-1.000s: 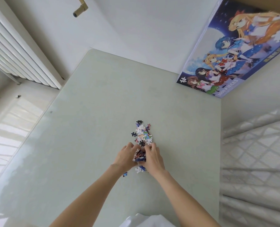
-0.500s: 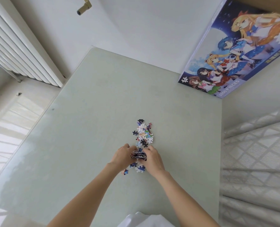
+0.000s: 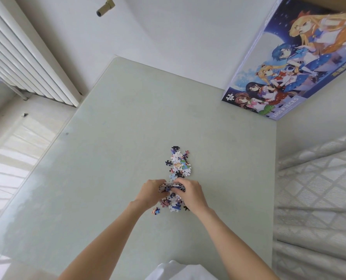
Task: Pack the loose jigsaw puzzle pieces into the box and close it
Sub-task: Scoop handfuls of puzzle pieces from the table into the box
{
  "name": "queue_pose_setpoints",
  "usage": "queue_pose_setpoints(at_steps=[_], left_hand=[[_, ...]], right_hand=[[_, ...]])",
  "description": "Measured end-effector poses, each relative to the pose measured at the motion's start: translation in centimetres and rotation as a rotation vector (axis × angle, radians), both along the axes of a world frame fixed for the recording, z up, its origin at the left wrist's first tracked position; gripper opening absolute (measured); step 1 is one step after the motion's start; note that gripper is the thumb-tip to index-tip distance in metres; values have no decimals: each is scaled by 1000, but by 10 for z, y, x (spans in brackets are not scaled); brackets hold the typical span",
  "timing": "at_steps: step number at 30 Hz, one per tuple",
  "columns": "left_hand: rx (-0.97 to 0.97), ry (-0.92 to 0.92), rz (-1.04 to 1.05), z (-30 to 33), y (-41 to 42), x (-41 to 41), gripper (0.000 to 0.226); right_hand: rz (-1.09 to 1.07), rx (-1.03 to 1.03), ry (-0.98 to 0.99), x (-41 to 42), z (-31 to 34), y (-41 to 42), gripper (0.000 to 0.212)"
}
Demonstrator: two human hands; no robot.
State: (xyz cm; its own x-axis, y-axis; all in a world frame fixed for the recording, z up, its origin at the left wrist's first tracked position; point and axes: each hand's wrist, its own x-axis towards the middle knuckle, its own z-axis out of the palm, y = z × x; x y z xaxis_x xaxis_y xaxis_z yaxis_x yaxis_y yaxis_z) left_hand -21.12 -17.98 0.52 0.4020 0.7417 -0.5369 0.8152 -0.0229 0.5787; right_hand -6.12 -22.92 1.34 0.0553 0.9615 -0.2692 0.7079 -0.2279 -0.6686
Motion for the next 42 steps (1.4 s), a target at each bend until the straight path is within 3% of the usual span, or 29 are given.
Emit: queue_pose_setpoints(at_steps=[11,18,25,29,33,38,42], left_hand=[[-14,-47,8,2,2,2,16],[-34,-23,63,0,2,-6,8],[-6,-14,70,13,11,-6,12],[20,-114,54,44,28,12,7],[111,-279,16,101,62,46,2],[204,-439,-45,183,127,118,1],[262,-515,-101,238,187,193,9]], right_hand=[[-107,-52,12,9,5,-1,32],[-244,-98,32,19,2,-3,35],[-238,-119,48,38,19,-3,32],[-267,-128,175,65,55,5,30],[-335,-98,443,108,113,23,9],[-369,9,532,180,200,68,12],[-404,120,495,250,255,120,31]])
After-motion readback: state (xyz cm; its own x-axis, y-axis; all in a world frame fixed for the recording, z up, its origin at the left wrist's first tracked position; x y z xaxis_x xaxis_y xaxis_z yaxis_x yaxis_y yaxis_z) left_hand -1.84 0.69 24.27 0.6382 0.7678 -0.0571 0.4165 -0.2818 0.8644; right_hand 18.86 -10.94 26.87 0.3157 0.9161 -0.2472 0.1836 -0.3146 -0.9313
